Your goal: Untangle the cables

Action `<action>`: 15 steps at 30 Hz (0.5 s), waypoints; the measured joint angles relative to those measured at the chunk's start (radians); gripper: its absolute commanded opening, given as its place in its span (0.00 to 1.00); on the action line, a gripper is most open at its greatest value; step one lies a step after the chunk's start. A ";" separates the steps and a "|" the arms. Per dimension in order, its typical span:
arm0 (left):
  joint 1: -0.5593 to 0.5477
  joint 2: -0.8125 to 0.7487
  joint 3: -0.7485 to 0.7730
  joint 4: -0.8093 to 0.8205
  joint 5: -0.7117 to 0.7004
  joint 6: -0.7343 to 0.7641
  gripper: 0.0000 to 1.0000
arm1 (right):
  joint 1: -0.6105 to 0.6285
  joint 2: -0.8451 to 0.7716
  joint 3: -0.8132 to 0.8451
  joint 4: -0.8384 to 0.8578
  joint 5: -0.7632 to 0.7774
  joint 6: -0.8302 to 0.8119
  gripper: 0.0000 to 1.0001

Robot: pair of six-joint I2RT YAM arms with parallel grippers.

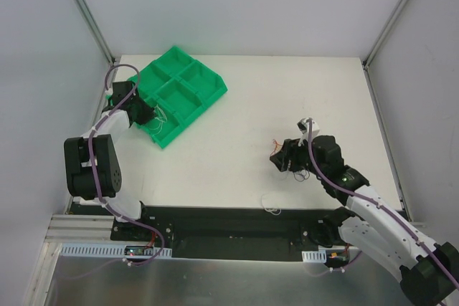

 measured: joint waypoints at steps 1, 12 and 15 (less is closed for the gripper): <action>0.001 0.003 0.002 -0.012 0.000 -0.006 0.00 | 0.000 0.005 0.000 0.003 -0.002 0.000 0.64; 0.006 -0.041 0.070 -0.095 0.015 -0.029 0.71 | 0.000 0.011 0.000 0.006 -0.015 0.008 0.64; 0.006 -0.094 0.070 -0.111 0.015 -0.033 0.73 | 0.000 0.011 0.006 -0.008 -0.007 0.005 0.64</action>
